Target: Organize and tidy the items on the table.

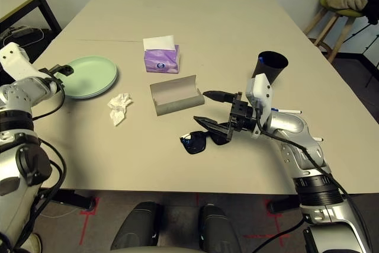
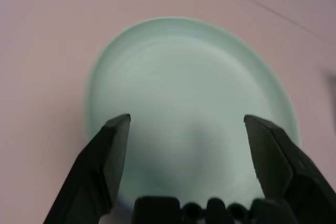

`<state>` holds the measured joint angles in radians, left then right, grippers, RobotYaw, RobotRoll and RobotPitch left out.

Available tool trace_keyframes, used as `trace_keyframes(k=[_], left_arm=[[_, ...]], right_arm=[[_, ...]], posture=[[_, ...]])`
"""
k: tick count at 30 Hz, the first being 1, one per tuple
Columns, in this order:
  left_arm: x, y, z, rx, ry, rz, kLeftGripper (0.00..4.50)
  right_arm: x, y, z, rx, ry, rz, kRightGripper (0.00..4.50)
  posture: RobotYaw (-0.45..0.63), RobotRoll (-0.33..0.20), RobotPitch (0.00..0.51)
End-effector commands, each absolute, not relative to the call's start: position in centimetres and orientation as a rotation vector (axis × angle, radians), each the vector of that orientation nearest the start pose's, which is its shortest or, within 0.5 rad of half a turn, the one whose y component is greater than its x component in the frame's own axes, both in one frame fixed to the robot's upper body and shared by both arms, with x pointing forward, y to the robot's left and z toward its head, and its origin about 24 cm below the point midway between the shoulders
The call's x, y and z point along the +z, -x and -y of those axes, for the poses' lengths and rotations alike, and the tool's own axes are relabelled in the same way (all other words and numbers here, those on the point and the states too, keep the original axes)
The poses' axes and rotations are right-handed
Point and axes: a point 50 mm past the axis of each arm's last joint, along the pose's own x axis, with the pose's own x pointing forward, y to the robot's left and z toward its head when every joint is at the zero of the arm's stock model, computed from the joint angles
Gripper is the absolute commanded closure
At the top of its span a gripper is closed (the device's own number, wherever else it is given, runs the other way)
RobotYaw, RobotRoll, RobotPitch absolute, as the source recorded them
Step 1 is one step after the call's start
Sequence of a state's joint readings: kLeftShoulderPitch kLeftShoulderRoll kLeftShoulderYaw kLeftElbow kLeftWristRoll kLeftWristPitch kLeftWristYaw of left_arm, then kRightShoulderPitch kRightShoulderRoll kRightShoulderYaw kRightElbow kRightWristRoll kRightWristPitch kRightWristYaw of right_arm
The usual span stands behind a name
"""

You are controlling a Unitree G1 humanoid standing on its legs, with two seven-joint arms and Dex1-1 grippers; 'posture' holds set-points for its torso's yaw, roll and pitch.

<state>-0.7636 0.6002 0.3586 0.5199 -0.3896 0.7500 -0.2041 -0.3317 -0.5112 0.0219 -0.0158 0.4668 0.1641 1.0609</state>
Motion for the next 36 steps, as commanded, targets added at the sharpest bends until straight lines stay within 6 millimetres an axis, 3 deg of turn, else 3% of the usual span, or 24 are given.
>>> trace_keyframes(k=[1, 13, 28, 36], left_arm=[[17.8, -33.8, -28.6, -0.168, 0.083, -0.187, 0.02], [15.9, -30.6, -27.7, -0.491, -0.107, -0.195, 0.02], [11.8, -32.3, -25.7, -0.608, -0.222, -0.372, 0.02], [11.5, -32.7, -25.4, -0.629, -0.222, -0.44, 0.02]], right_arm=[[14.1, -28.0, 17.0, 1.155, 0.136, 0.125, 0.0], [13.9, -28.0, 16.8, 1.163, 0.153, 0.127, 0.0], [14.3, -28.1, 16.5, 1.165, 0.168, 0.139, 0.0], [14.4, -28.0, 16.6, 1.159, 0.171, 0.139, 0.0]], posture=[[0.2, 0.0, 0.073], [0.21, 0.0, 0.08], [0.2, 0.0, 0.077], [0.19, 0.0, 0.078]])
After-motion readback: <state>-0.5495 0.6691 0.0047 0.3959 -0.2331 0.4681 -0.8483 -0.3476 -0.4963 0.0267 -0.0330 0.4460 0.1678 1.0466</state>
